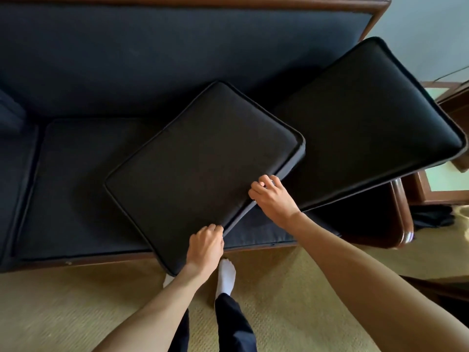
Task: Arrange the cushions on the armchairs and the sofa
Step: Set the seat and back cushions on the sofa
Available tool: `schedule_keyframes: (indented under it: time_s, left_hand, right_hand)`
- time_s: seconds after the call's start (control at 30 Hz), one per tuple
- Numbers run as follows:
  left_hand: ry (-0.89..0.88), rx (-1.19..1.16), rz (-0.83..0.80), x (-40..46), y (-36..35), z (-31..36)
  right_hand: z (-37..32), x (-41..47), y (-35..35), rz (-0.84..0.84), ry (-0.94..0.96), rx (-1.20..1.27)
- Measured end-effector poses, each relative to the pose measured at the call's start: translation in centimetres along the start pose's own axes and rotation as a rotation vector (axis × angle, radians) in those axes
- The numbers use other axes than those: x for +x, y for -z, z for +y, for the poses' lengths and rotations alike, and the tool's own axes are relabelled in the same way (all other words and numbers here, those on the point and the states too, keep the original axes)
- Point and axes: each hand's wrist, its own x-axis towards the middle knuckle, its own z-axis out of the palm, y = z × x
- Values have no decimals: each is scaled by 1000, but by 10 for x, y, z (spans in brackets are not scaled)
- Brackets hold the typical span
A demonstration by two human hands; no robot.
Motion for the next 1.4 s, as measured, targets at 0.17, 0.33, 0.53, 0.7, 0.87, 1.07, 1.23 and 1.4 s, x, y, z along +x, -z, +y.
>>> schedule_keyframes:
  time_s: [0.17,0.33,0.53,0.7,0.87,1.07,1.23,1.4]
  left_hand:
    - [116,-136,-10,-9,48,-14]
    - [74,-209,-26,-19,145,-61]
    - [37,-198,-72,-24,262,-139]
    - [73,-220,7,-5,310,-197]
    - [89,-279,105,17,323,-218]
    - [-20,-269,237,25,300,-203]
    - [-48,95,266,30,260,-189]
    - [52,275,209,54,261,-201]
  right_hand:
    - [-6,22,39,-71,37,100]
    - [-22,60,95,-192,20,238]
    - [-53,139,173,-286,-9,395]
    - [-84,182,179,-128,-113,390]
    - [-102,177,156,-120,-137,335]
    - [-79,196,157,-275,-135,131]
    - [-69,220,162,-315,-121,103]
    - [-34,235,158,-333,-112,71]
